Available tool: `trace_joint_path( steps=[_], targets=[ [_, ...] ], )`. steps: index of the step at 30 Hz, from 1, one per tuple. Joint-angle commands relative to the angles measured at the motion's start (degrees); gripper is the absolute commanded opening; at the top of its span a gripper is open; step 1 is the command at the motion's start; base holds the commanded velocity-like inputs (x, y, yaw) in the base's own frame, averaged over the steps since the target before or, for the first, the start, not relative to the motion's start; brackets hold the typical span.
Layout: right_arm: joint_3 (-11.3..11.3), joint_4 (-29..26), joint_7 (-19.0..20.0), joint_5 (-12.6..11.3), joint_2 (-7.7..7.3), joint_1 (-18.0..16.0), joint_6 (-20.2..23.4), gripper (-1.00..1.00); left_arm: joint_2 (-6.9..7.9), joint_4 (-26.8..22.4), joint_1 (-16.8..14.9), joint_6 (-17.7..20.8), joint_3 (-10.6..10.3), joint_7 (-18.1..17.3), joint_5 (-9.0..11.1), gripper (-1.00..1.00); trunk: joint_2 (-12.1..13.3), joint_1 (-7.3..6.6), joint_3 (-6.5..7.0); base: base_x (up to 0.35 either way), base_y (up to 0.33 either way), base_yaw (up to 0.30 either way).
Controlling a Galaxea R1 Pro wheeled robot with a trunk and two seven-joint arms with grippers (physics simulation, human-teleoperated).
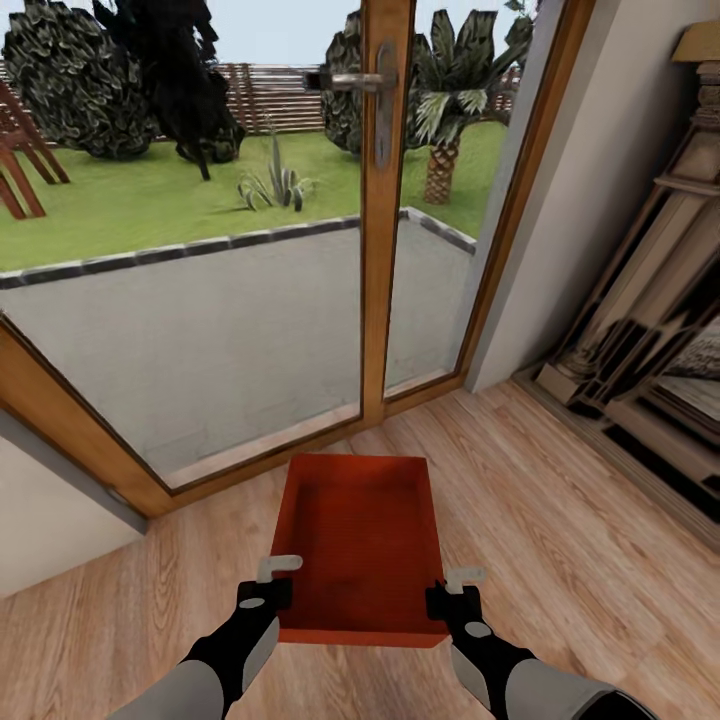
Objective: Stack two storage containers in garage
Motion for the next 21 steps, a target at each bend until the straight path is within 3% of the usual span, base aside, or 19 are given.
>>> trace_joint_path(
  steps=[1, 21],
  targets=[
    [0.21, 0.19, -0.15, -1.24, 0.02, -0.03, -0.32, -1.00, -0.26, -0.17, -0.01, 0.25, 0.59, 0.39, -0.58, -1.00, 0.40, -0.23, 0.24, 0.000, 0.000, 0.000],
    [0.21, 0.19, -0.09, -1.26, 0.02, -0.03, -0.34, -1.00, -0.26, -0.08, -0.01, 0.28, 0.59, 0.39, -0.58, -1.00, 8.42, -4.62, 5.69, 0.000, 0.000, 0.000]
  ],
)
